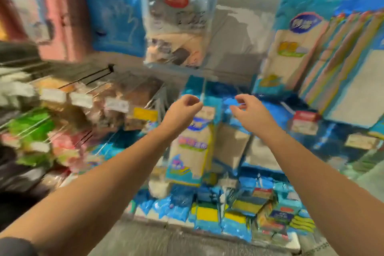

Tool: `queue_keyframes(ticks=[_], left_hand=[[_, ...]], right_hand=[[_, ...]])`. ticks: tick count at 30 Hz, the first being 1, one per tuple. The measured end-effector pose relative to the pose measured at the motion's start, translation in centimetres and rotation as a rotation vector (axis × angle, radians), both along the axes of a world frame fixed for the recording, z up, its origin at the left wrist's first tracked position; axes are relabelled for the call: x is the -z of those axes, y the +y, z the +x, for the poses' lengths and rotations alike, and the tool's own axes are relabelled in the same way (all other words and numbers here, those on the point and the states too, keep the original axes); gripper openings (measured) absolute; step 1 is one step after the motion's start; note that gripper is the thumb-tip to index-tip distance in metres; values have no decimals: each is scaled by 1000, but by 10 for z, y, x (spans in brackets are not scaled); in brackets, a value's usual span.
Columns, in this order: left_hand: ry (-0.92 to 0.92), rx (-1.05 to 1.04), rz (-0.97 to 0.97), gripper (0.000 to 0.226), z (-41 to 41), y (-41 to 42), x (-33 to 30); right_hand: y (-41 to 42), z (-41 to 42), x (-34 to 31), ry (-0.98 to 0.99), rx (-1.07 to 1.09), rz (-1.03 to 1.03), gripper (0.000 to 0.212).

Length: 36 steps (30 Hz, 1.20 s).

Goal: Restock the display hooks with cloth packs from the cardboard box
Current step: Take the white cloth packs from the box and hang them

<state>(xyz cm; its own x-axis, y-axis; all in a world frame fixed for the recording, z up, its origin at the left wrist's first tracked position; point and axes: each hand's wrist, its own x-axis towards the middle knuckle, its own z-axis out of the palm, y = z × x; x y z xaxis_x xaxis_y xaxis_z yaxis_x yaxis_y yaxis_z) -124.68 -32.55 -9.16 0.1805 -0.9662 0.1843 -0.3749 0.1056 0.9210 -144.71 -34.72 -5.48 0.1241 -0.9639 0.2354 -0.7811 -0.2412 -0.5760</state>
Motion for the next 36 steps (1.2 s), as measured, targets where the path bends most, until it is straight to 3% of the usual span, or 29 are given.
queue_keyframes(ticks=[4, 9, 18, 24, 30, 36], left_hand=[[-154, -79, 217, 24, 123, 119, 62], [-221, -252, 469, 26, 269, 280, 135], [-295, -480, 844, 40, 443, 505, 199], [-255, -592, 893, 41, 534, 548, 210], [-289, -620, 871, 35, 660, 528, 207], [-277, -678, 829, 30, 804, 504, 185]], right_hand=[[80, 107, 69, 85, -184, 210, 27], [184, 253, 164, 224, -429, 426, 40], [333, 461, 247, 484, -862, 563, 47], [362, 580, 264, 574, -1029, 590, 49], [348, 713, 287, 560, -1082, 578, 48], [316, 866, 266, 539, -1144, 535, 44]])
